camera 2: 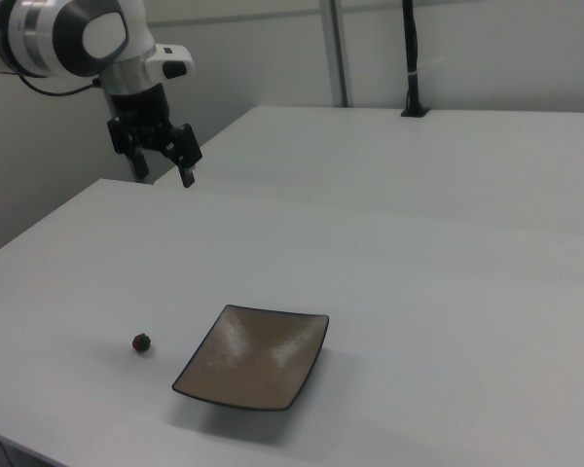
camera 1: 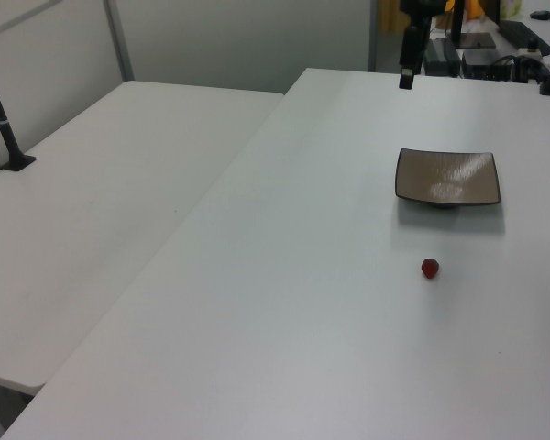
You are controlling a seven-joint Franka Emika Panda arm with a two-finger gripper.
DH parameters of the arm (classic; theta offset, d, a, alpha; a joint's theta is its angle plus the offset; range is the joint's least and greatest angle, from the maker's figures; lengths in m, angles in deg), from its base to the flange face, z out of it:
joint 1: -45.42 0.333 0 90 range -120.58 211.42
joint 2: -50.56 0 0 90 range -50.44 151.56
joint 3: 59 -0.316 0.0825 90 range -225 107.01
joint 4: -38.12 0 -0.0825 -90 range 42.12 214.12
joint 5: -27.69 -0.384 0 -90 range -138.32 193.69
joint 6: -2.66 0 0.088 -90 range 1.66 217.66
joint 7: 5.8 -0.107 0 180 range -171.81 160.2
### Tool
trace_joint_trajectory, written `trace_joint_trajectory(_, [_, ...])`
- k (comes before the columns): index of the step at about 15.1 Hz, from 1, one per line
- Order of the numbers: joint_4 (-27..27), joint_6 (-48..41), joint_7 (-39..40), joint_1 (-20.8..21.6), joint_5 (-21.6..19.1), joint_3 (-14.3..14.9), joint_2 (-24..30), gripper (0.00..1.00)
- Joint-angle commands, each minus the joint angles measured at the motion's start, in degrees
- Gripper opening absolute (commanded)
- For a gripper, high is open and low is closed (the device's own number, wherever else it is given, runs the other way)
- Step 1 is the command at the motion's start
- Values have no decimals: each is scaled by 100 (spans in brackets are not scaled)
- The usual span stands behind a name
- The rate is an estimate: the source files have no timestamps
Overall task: Strawberries on a ceramic plate
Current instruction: 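Move the open gripper over the small red strawberry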
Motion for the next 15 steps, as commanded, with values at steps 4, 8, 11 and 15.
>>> trace_joint_trajectory(4, [55,155,78,86,-100,47,-27,100])
trace_joint_trajectory(8, [187,173,157,86,-100,-5,-27,100])
trace_joint_trajectory(11, [371,260,971,95,-109,-23,-10,100])
trace_joint_trajectory(15, [678,138,2107,95,-91,-101,104,100])
